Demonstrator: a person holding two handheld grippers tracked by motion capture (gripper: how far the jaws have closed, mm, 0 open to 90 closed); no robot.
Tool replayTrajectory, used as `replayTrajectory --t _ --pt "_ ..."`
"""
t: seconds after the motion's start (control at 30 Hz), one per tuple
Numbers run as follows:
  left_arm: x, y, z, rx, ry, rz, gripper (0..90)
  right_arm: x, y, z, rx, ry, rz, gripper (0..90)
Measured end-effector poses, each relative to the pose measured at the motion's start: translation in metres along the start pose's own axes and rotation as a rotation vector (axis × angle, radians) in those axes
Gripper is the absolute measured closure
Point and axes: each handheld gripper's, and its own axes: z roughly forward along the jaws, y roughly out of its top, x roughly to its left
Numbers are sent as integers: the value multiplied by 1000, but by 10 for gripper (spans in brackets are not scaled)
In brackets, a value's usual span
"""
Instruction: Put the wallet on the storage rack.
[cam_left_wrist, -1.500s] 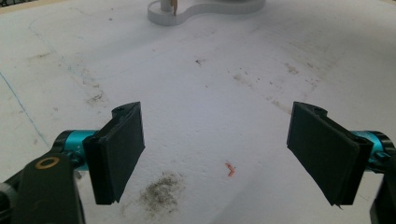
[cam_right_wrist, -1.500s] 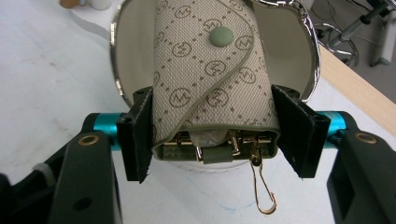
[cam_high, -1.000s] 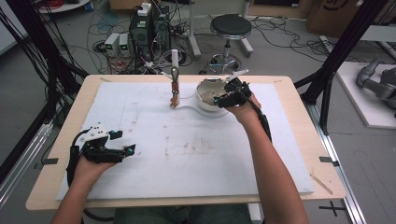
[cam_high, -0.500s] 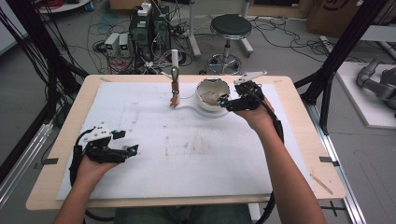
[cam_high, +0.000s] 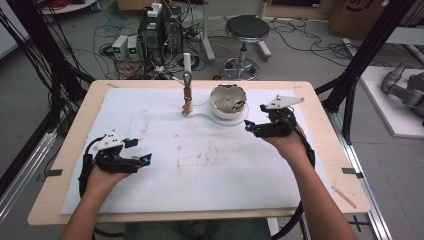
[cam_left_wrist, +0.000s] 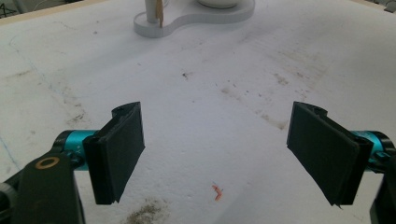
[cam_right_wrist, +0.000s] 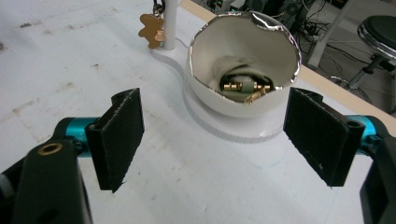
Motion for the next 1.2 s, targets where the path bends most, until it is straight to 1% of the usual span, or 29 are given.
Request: replayTrajectory --t 0.17,0.2,0.4,0.5,0.63,0.67,0.77,0.8,0.83,0.87,0.97,1.03,1.2 --pt "0 0 3 -5 -6 3 189 -2 -25 -10 -26 11 37 206" --pt "-1 0 3 -5 -9 3 190 -2 -31 -12 -34 16 51 206" --pt "-3 0 6 -10 -14 11 190 2 -55 -23 -70 23 85 207" --pt "-3 0 7 -12 -17 10 189 6 -65 -25 -90 31 93 206" --pt "-3 -1 8 -16 -15 4 190 13 -77 -26 -126 21 82 206" --pt "-2 -2 8 -13 -13 5 189 15 -80 -26 -135 26 90 206" --pt "-2 -4 10 -11 -14 2 189 17 -87 -24 -142 26 88 206" --pt "-2 -4 10 -10 -15 0 190 16 -88 -24 -131 25 90 206" --pt "-2 -4 11 -8 -15 1 189 16 -90 -23 -130 22 94 206" --pt "-2 -4 11 -9 -14 -2 190 16 -93 -22 -141 15 100 206" --pt "-1 -5 12 -6 -13 -1 189 15 -102 -19 -124 16 123 206" --pt "0 -5 12 -6 -11 -2 189 14 -106 -18 -117 12 129 206" --pt "1 -7 13 -5 -10 -8 189 10 -112 -20 -118 3 154 202"
